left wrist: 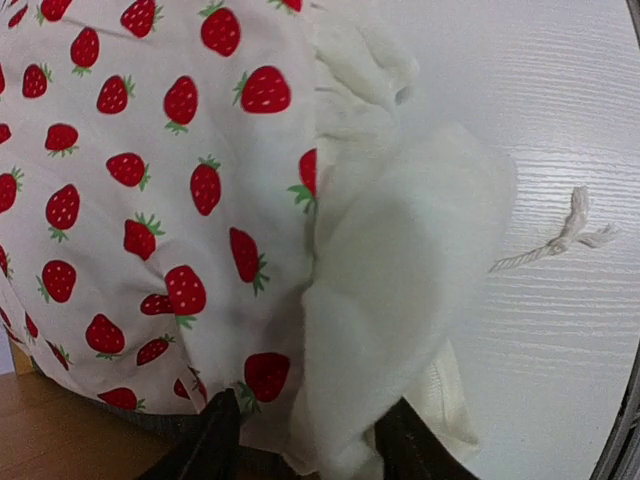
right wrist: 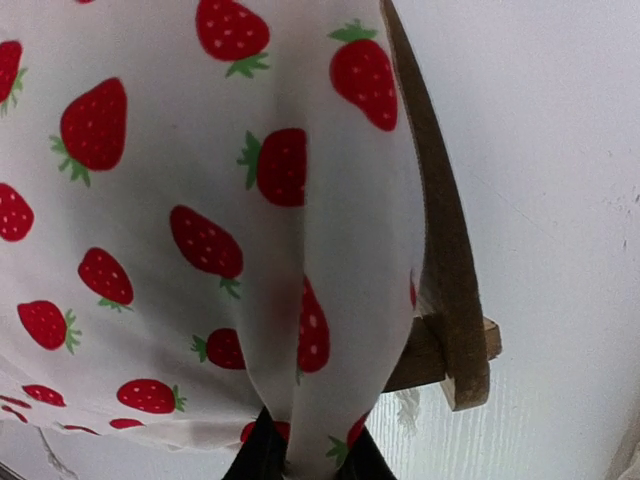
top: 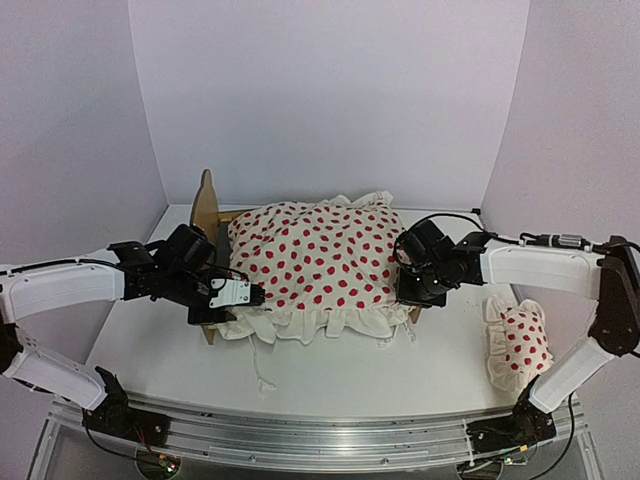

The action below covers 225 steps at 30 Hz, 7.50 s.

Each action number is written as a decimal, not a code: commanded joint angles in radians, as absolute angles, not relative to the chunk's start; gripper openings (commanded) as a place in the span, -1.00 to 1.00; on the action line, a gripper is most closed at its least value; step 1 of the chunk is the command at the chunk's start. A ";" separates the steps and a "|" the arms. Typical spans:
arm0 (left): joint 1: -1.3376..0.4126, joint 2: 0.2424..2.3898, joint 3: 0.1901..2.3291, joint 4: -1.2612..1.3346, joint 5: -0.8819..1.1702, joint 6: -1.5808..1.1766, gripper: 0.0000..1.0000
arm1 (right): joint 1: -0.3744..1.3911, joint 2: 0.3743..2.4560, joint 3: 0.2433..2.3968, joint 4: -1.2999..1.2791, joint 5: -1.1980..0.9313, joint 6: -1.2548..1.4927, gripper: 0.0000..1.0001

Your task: Set up the pet bed

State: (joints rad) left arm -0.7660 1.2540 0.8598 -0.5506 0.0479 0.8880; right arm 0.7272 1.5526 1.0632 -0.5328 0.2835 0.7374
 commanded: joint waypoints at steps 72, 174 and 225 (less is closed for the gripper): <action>-0.725 1.247 1.098 -0.556 0.115 1.000 -1.00 | 1.155 2.170 1.049 0.949 0.249 0.291 0.17; -0.726 1.241 0.995 -0.571 0.116 1.062 -1.00 | 1.177 2.106 1.146 0.505 0.162 0.188 0.08; -0.729 1.204 0.899 -0.743 0.608 1.044 0.30 | 1.198 1.869 1.214 0.221 -0.222 0.163 -1.00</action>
State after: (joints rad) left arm -0.7273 1.1853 0.9538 -0.8647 0.5503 1.1213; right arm 1.1965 1.9478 1.1728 0.2002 -0.1859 0.1581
